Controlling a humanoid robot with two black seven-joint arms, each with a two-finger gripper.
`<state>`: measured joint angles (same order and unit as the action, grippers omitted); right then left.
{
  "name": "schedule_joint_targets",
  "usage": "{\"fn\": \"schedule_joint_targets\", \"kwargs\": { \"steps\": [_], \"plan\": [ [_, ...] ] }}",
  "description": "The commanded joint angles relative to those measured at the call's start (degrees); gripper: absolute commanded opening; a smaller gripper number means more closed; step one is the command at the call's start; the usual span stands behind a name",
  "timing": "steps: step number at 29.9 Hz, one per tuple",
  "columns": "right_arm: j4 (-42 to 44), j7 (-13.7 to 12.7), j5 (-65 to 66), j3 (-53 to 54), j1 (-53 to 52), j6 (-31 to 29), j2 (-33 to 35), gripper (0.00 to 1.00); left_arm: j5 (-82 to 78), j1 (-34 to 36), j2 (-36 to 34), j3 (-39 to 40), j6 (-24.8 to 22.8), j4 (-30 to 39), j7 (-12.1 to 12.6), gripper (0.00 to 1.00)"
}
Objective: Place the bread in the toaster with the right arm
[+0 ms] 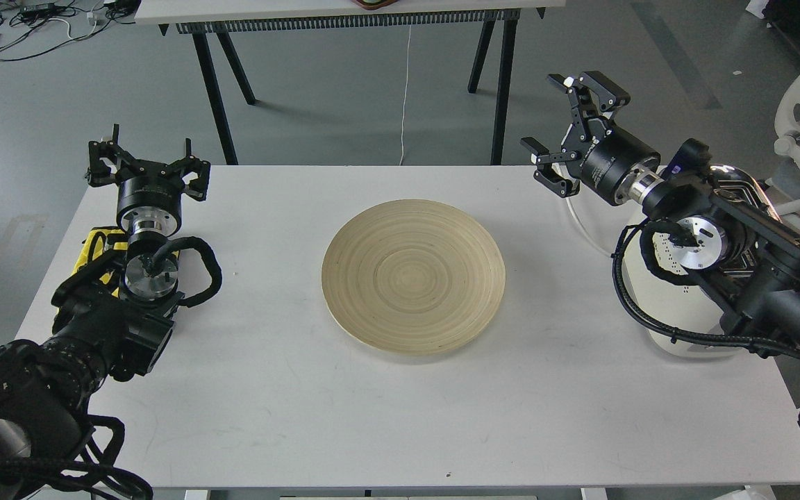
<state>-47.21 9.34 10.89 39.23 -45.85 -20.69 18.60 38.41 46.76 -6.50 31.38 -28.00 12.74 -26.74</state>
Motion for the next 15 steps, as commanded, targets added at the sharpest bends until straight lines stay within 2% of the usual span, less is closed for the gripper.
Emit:
{"fn": "schedule_joint_targets", "kwargs": {
  "steps": [1,9,15],
  "plan": [
    [6.32,-0.03,-0.08,4.97,1.46,-6.54,-5.31,0.98,0.0,-0.09,-0.01,0.0,0.0,0.0,0.02,1.0],
    [16.44,0.15,-0.17,9.9,1.55,-7.31,-10.95,0.98,0.0,0.0,0.08,0.0,0.0,0.0,0.02,1.0],
    [16.8,1.91,-0.69,10.08,2.08,-7.31,-11.21,0.98,0.0,0.0,0.08,0.0,0.0,0.0,0.02,1.0]
  ]
}}
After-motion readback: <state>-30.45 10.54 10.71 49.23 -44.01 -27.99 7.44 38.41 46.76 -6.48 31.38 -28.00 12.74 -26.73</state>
